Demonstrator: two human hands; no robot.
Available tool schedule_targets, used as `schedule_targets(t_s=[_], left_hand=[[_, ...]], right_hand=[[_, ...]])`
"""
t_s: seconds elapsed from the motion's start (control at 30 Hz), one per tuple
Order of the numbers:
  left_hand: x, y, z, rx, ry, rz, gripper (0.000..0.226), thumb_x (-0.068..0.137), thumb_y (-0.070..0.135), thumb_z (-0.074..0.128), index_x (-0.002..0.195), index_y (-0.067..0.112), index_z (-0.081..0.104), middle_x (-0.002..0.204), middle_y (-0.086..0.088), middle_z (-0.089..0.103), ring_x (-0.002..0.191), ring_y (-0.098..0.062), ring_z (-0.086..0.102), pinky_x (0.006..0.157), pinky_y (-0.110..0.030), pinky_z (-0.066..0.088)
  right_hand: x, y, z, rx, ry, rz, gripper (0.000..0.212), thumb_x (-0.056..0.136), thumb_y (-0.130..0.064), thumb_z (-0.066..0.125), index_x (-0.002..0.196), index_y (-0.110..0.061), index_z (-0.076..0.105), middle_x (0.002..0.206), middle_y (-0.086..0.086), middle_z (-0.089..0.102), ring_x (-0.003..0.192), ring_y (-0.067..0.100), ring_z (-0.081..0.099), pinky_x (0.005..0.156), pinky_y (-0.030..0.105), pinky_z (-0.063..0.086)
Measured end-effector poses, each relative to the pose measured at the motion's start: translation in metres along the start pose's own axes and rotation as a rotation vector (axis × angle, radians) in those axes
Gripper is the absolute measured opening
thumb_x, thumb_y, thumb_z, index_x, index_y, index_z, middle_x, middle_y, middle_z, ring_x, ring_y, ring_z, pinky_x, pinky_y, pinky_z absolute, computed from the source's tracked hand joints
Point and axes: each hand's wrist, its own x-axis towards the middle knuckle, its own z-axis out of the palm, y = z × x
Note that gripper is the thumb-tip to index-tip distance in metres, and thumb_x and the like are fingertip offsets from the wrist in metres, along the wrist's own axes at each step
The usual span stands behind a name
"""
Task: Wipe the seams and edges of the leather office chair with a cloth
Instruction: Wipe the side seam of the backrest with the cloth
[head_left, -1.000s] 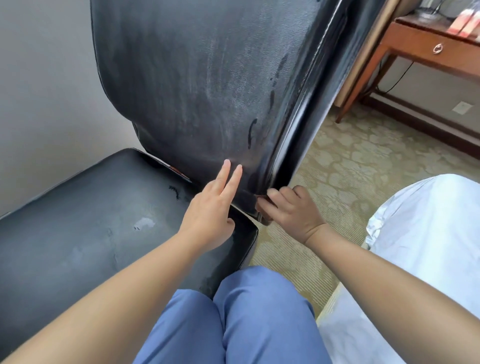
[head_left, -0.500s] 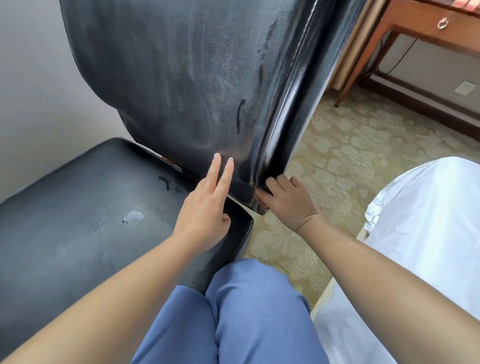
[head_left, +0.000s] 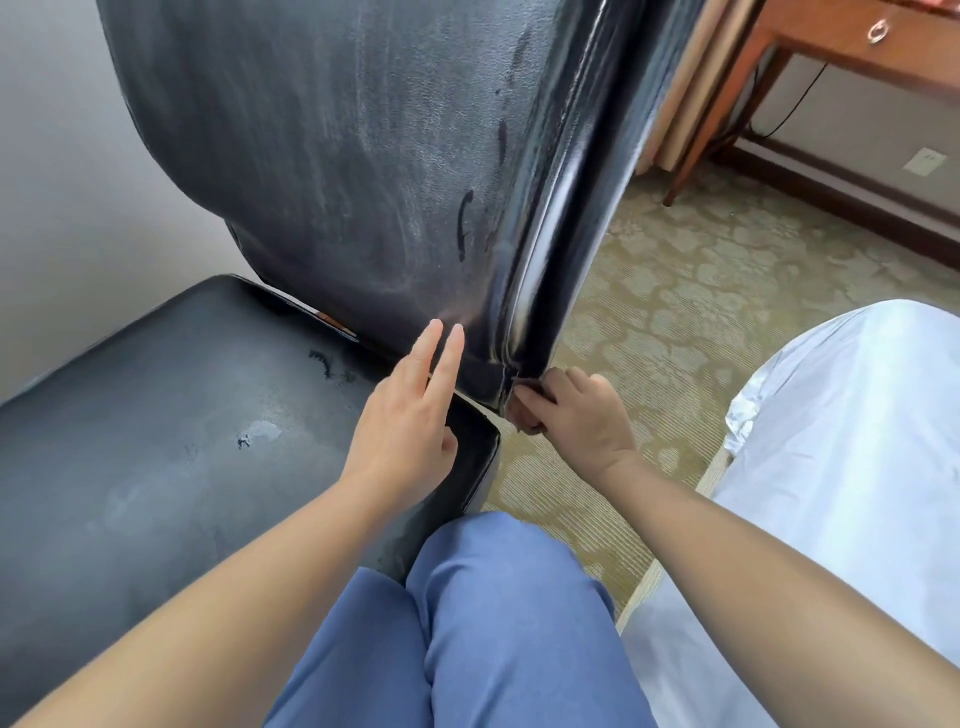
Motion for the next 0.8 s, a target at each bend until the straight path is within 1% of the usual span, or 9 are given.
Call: schedule_targets(t_s=[0.07,0.1,0.17,0.23,0.37,0.47,0.6,0.7,0.8], left_hand=[[-0.004,-0.003,0.002,0.031,-0.012,0.038,0.098,0.063,-0.002,0.072,0.15,0.009,0.029,0.151,-0.018,0.034,0.116,-0.036,0.055,0.082,-0.039,0.05],[-0.004,-0.004,0.003,0.043,-0.028,0.043,0.097,0.062,-0.002,0.073,0.149,0.009,0.032,0.149,-0.018,0.038,0.114,-0.037,0.056,0.081,-0.04,0.051],[-0.005,-0.005,0.006,0.056,-0.074,0.033,0.093,0.069,0.001,0.069,0.151,0.011,0.027,0.15,-0.015,0.036,0.118,-0.035,0.052,0.084,-0.041,0.049],[-0.003,-0.007,0.01,0.063,-0.126,0.046,0.089,0.076,0.004,0.063,0.153,0.012,0.02,0.151,-0.009,0.033,0.124,-0.033,0.047,0.089,-0.041,0.046],[0.002,-0.016,0.021,0.103,-0.286,0.024,0.08,0.088,0.015,0.053,0.154,0.017,0.008,0.153,0.0,0.024,0.133,-0.024,0.035,0.1,-0.035,0.041],[0.007,-0.024,0.032,0.149,-0.431,-0.021,0.077,0.091,0.023,0.052,0.154,0.019,0.008,0.157,-0.002,0.019,0.14,-0.024,0.025,0.107,-0.038,0.036],[0.014,-0.033,0.045,0.183,-0.612,-0.108,0.079,0.092,0.032,0.052,0.154,0.024,0.004,0.162,-0.002,0.002,0.148,-0.027,0.003,0.116,-0.051,0.022],[0.018,-0.034,0.048,0.188,-0.688,-0.14,0.075,0.091,0.035,0.05,0.154,0.027,0.008,0.162,-0.001,0.001,0.149,-0.029,-0.002,0.116,-0.055,0.018],[0.023,-0.035,0.045,0.211,-0.735,-0.134,0.07,0.092,0.037,0.049,0.152,0.027,0.015,0.163,0.0,0.001,0.149,-0.028,-0.002,0.115,-0.055,0.02]], right_hand=[[0.002,0.001,-0.005,0.007,0.06,-0.035,0.038,0.06,0.002,0.077,0.094,-0.015,0.074,0.078,0.007,0.063,0.061,0.025,0.054,0.055,0.026,0.024],[0.004,0.001,-0.005,0.005,0.078,-0.05,0.037,0.063,0.002,0.074,0.096,-0.015,0.074,0.077,0.006,0.062,0.061,0.025,0.054,0.054,0.026,0.027],[0.009,0.0,-0.003,-0.041,0.099,-0.067,0.034,0.072,0.001,0.063,0.1,-0.016,0.073,0.078,0.006,0.062,0.062,0.024,0.055,0.052,0.028,0.031],[0.013,-0.002,0.003,-0.117,0.113,-0.052,0.036,0.077,-0.002,0.049,0.099,-0.017,0.073,0.077,0.005,0.061,0.062,0.023,0.053,0.052,0.028,0.028],[0.011,-0.011,0.017,-0.165,0.142,-0.012,0.042,0.086,-0.002,0.037,0.099,-0.017,0.074,0.076,0.004,0.061,0.064,0.023,0.052,0.052,0.028,0.026],[-0.002,-0.013,0.032,-0.186,0.085,-0.058,0.041,0.081,-0.001,0.044,0.107,-0.016,0.071,0.079,0.004,0.06,0.067,0.024,0.052,0.052,0.029,0.032],[-0.011,-0.021,0.051,-0.209,-0.013,-0.093,0.041,0.083,-0.01,0.036,0.101,-0.019,0.071,0.078,0.001,0.059,0.066,0.022,0.054,0.055,0.03,0.035],[-0.014,-0.025,0.062,-0.266,-0.079,-0.114,0.025,0.078,-0.015,0.051,0.093,-0.02,0.07,0.077,-0.001,0.055,0.067,0.02,0.051,0.056,0.03,0.031],[-0.014,-0.022,0.063,-0.223,-0.076,-0.11,0.028,0.084,-0.011,0.041,0.085,-0.019,0.068,0.072,-0.001,0.051,0.064,0.02,0.049,0.055,0.03,0.027]])
